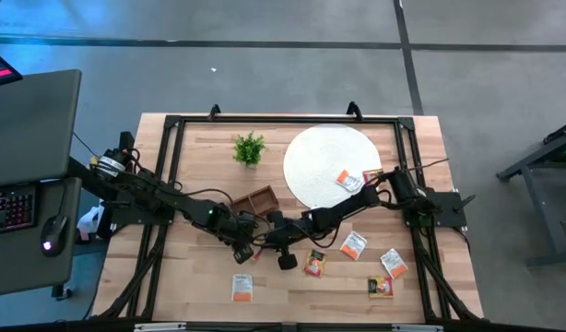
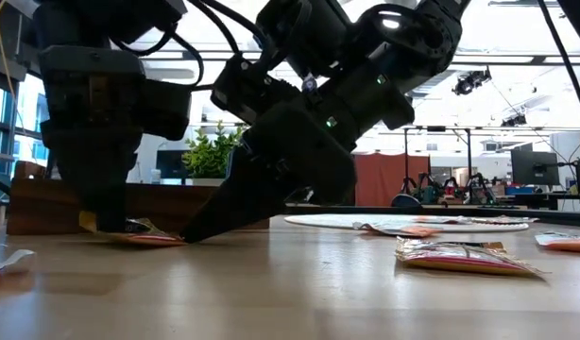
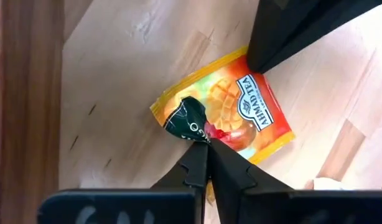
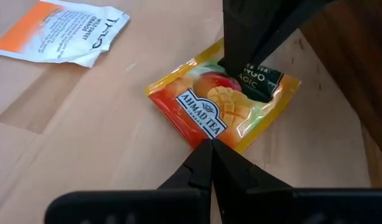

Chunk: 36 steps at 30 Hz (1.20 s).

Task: Pick & Place Tea
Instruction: Put the yellow tea bag into the middle section of the wooden organizer

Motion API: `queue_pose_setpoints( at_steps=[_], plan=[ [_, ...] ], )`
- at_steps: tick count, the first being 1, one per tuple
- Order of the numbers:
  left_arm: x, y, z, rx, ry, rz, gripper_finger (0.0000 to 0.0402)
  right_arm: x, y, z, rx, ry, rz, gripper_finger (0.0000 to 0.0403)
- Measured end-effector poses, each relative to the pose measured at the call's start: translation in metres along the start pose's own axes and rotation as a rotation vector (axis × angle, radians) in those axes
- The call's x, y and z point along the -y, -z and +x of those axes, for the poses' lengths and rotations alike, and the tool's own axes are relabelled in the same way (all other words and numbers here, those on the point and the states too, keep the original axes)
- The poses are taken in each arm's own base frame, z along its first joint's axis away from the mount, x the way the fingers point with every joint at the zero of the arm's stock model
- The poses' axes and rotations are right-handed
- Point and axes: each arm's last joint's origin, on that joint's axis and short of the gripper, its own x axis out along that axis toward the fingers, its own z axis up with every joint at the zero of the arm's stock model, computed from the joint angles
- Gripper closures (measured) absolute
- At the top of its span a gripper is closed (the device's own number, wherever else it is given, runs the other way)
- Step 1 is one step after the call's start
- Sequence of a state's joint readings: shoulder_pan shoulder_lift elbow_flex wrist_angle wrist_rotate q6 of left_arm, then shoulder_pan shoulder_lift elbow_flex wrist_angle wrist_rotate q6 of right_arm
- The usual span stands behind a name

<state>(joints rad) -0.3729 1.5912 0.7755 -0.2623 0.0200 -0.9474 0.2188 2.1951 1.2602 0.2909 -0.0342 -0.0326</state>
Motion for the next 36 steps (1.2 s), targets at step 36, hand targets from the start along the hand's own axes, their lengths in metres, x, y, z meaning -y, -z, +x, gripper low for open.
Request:
queue_pose_setpoints(
  at_steps=[36],
  plan=[
    [-0.006, -0.028, -0.058, 0.075, -0.822, 0.4, 0.0401, -0.022, -0.053, -0.113, -0.212, 0.194, -0.039, 0.0401]
  ],
)
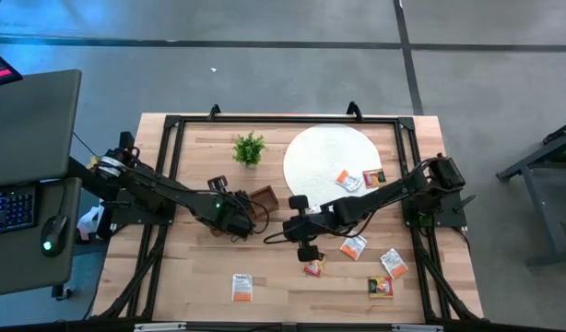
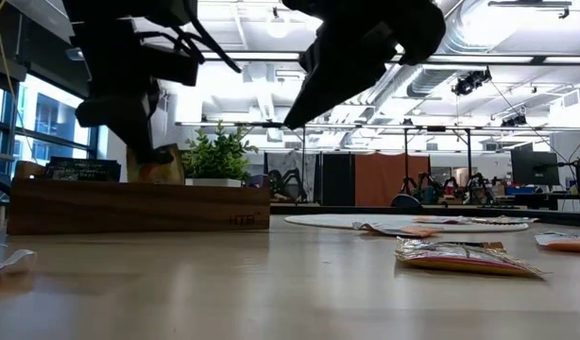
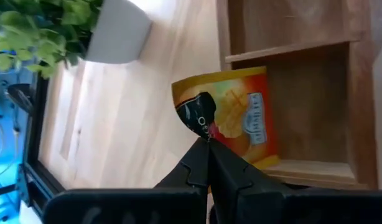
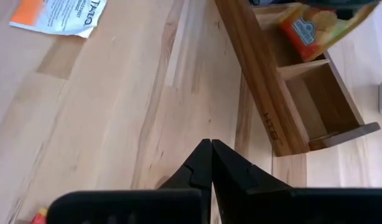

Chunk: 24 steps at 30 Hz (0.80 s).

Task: Pick & Place Tea
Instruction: Put the yellow tea bag into the middle section of the wooden organizer

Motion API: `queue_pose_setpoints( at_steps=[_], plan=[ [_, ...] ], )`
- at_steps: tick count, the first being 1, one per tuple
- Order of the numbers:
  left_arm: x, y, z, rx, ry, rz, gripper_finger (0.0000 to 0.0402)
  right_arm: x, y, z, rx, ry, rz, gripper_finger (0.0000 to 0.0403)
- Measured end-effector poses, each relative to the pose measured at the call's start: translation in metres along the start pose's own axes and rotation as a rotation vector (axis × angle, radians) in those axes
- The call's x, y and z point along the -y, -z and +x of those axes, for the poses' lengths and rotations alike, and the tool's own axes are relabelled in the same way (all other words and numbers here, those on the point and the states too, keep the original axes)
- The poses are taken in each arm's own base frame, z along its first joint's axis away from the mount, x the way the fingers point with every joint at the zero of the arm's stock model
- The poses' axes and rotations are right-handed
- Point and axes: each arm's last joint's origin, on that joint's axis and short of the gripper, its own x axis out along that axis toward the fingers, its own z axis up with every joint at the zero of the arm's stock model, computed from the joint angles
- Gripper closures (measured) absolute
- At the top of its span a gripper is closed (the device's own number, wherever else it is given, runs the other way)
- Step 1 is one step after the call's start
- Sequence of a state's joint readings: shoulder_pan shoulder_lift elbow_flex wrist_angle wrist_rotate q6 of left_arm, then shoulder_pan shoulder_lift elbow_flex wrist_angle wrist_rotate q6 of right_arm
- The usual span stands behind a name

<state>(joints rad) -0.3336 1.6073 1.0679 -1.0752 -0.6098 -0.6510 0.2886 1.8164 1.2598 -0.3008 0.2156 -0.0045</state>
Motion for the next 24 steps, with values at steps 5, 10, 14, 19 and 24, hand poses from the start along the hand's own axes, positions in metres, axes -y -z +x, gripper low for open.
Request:
queue_pose_setpoints(
  at_steps=[5, 10, 14, 19, 24],
  plan=[
    [0.0009, 0.001, 0.0003, -0.027, 0.026, 0.007, 0.0396, 0.0, 0.0007, 0.0, -0.007, 0.0, -0.003, 0.0395],
    [0.0004, 0.001, 0.0003, -0.023, 0.016, 0.018, 0.0382, 0.0, 0.0007, 0.0, -0.007, 0.0, -0.004, 0.0399],
    [0.0005, 0.0008, 0.0003, -0.021, 0.018, 0.042, 0.0355, 0.0, 0.0007, 0.0, -0.007, 0.0, 0.001, 0.04],
    [0.001, -0.0003, 0.0003, -0.007, 0.017, 0.013, 0.0312, 0.0, 0.0014, 0.0, -0.015, -0.001, 0.001, 0.0392],
    [-0.0047, -0.0029, -0.0087, -0.03, 0.011, -0.044, 0.0277, 0.0014, 0.0057, -0.0064, -0.07, 0.001, -0.008, 0.0392]
  ],
)
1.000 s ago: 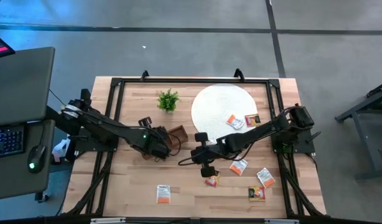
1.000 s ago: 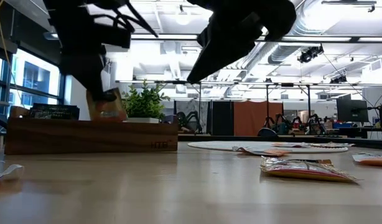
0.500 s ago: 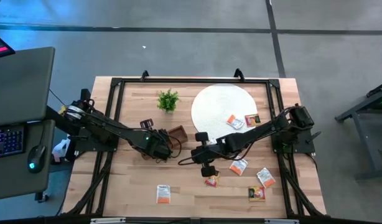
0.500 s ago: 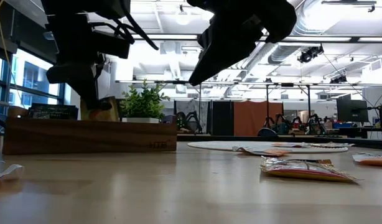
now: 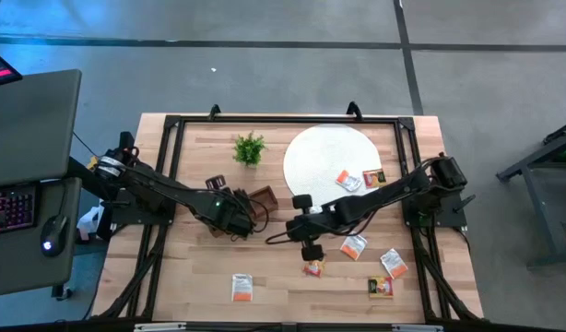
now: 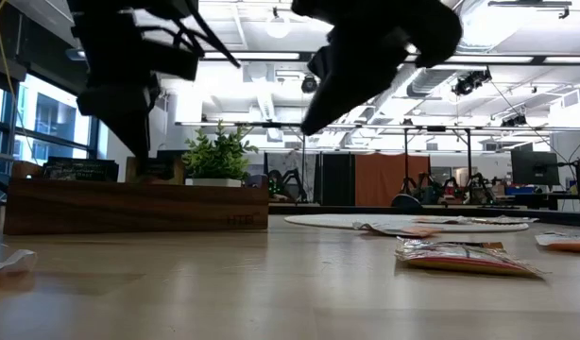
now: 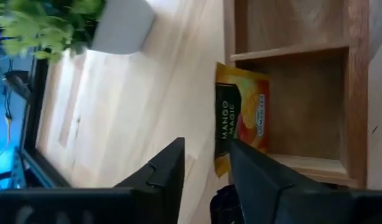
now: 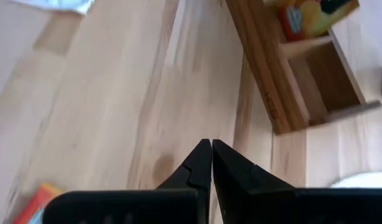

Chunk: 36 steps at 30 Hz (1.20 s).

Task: Pick & Place Tea
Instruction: Put the yellow tea bag into the middle section of the wooden organizer

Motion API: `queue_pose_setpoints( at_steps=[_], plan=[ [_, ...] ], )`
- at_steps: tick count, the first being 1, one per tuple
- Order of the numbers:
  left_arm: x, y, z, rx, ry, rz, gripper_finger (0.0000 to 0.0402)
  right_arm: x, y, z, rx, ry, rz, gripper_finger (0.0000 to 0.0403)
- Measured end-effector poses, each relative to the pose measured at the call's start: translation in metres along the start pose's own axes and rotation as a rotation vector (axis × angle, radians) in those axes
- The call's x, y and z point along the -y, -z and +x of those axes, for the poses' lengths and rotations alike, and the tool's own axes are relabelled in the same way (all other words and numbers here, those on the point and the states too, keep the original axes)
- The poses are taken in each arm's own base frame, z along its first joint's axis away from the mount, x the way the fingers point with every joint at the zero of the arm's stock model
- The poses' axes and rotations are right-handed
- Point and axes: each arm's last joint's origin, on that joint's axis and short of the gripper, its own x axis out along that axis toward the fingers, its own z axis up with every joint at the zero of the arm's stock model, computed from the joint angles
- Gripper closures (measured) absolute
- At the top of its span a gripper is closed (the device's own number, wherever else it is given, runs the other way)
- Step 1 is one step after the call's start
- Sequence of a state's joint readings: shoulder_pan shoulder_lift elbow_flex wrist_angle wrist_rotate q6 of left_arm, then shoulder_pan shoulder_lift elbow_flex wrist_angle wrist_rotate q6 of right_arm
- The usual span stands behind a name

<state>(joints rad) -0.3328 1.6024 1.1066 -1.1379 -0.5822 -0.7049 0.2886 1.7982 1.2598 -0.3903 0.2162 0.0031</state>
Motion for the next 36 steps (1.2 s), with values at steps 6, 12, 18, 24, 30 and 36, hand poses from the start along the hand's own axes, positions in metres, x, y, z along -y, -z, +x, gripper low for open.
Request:
queue_pose_setpoints(
  at_steps=[6, 12, 18, 24, 30, 36],
  plan=[
    [-0.006, -0.016, -0.02, 0.065, -0.012, -0.021, 0.0256, 0.002, 0.013, -0.024, -0.141, 0.025, 0.093, 0.0388],
    [-0.013, -0.034, -0.044, 0.161, -0.017, -0.054, 0.0254, -0.013, 0.03, -0.037, -0.315, 0.034, 0.133, 0.0348],
    [-0.018, -0.041, -0.054, 0.209, -0.033, -0.078, 0.0254, -0.032, 0.033, -0.039, -0.321, 0.01, 0.155, 0.028],
    [-0.019, -0.039, -0.055, 0.185, -0.039, -0.062, 0.0254, -0.047, 0.03, -0.029, -0.243, -0.153, 0.288, 0.0235],
    [-0.02, -0.038, -0.055, 0.177, -0.042, -0.056, 0.0254, -0.049, 0.065, -0.003, -0.241, -0.155, 0.415, 0.0231],
    [-0.02, -0.037, -0.055, 0.169, -0.046, -0.049, 0.0254, -0.052, 0.087, 0.012, -0.182, -0.23, 0.488, 0.0243]
  ],
)
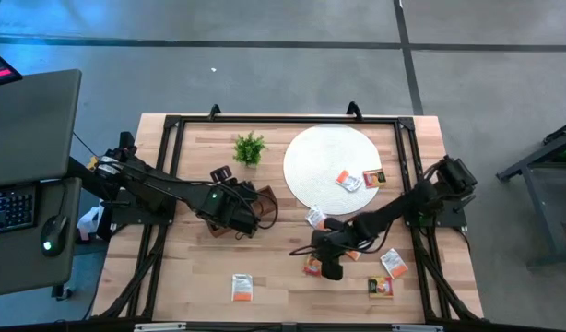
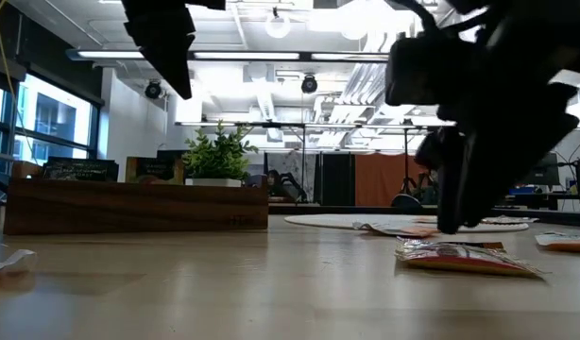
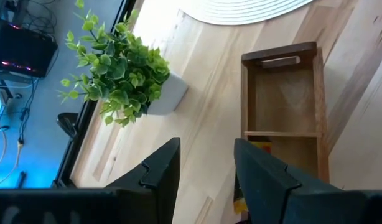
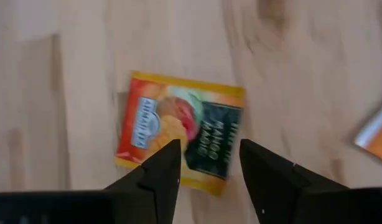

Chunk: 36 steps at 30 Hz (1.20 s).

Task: Pick & Place Tea
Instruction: Put the yellow tea bag into the middle section of the wooden organizer

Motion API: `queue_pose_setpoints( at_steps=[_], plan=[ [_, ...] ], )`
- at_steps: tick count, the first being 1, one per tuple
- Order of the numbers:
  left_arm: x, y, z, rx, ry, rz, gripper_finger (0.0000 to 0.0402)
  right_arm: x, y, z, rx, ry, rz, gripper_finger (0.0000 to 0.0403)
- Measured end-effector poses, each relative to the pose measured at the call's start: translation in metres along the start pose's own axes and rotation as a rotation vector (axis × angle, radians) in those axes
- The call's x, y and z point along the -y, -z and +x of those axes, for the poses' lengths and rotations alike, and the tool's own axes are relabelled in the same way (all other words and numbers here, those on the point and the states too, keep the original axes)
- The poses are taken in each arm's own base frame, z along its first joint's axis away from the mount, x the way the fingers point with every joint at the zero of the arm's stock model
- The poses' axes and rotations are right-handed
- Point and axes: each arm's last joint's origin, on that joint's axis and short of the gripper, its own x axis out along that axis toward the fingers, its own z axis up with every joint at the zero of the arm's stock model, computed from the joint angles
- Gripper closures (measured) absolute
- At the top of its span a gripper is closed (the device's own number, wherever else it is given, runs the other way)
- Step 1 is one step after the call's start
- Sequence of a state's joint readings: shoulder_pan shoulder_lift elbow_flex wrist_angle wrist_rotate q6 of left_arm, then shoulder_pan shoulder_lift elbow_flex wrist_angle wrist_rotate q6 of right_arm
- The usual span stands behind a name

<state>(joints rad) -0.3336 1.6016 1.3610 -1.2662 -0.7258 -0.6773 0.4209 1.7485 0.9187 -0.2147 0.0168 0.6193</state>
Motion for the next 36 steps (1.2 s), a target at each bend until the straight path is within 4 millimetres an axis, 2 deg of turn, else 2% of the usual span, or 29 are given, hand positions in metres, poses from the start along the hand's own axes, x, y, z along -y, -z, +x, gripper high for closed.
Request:
queue_pose_setpoints(
  at_steps=[7, 12, 16, 20, 23, 27, 30, 33, 36],
  plan=[
    [0.0, 0.001, 0.0, -0.006, -0.003, 0.002, 0.0254, 0.003, 0.024, 0.017, 0.077, 0.024, -0.028, 0.0246],
    [-0.001, 0.001, 0.0, -0.013, -0.009, -0.011, 0.0254, -0.001, 0.038, 0.029, 0.111, 0.076, -0.111, 0.0251],
    [-0.002, 0.003, 0.0, -0.029, -0.013, -0.012, 0.0254, 0.0, 0.045, 0.033, 0.125, 0.118, -0.129, 0.0285],
    [-0.002, 0.004, 0.0, -0.054, 0.004, -0.007, 0.0254, 0.001, 0.045, 0.033, 0.13, 0.122, -0.125, 0.0346],
    [-0.002, 0.004, 0.0, -0.056, 0.005, -0.021, 0.0254, 0.003, 0.042, 0.034, 0.128, 0.105, -0.135, 0.039],
    [-0.006, 0.007, -0.001, -0.06, -0.035, -0.067, 0.0254, 0.008, 0.037, 0.033, 0.145, 0.102, -0.16, 0.039],
    [-0.015, 0.012, -0.005, -0.081, -0.069, -0.104, 0.0254, 0.008, 0.025, 0.025, 0.206, 0.123, -0.238, 0.0398],
    [-0.025, 0.017, -0.011, -0.085, -0.114, -0.133, 0.0254, 0.005, 0.005, 0.018, 0.314, 0.291, -0.414, 0.0398],
    [-0.037, 0.021, -0.019, -0.055, -0.149, -0.143, 0.0254, -0.005, -0.031, 0.003, 0.459, 0.586, -0.632, 0.0397]
  ],
)
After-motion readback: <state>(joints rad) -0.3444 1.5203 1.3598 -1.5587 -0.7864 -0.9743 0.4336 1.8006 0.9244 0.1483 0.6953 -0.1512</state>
